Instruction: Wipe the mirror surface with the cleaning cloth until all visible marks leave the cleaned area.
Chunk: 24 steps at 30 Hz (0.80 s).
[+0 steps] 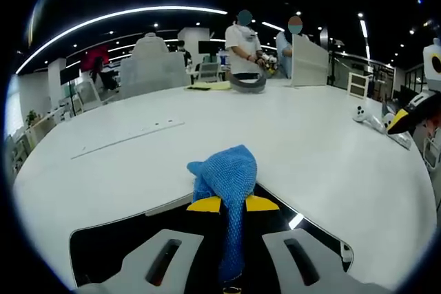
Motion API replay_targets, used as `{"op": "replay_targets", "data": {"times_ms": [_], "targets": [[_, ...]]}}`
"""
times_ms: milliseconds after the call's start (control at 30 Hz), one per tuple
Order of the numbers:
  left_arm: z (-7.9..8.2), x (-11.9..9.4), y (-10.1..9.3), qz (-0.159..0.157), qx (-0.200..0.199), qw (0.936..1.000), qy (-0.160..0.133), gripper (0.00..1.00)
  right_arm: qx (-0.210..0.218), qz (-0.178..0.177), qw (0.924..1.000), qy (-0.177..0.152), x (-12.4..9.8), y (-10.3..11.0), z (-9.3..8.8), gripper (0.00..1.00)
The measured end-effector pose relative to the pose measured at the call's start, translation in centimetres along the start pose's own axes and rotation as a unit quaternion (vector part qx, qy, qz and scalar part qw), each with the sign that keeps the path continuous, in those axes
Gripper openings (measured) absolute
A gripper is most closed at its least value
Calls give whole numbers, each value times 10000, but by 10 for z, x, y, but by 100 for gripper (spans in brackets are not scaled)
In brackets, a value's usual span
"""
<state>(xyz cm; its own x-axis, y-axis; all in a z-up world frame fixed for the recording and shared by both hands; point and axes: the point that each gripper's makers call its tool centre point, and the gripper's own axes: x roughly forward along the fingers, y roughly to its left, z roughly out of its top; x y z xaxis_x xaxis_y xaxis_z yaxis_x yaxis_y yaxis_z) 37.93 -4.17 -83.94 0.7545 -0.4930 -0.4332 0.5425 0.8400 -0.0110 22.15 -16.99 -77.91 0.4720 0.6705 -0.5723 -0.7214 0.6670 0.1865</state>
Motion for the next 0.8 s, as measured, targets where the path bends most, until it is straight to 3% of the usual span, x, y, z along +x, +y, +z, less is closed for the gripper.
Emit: {"op": "replay_targets", "data": {"times_ms": [433, 800], "targets": [[0, 0, 1, 45, 22, 10000, 12, 7, -20, -2, 10000, -18, 0, 1, 1, 100], [-1, -3, 13, 158, 5, 9999, 31, 7, -181, 20, 9998, -47, -1, 5, 7, 100]]}}
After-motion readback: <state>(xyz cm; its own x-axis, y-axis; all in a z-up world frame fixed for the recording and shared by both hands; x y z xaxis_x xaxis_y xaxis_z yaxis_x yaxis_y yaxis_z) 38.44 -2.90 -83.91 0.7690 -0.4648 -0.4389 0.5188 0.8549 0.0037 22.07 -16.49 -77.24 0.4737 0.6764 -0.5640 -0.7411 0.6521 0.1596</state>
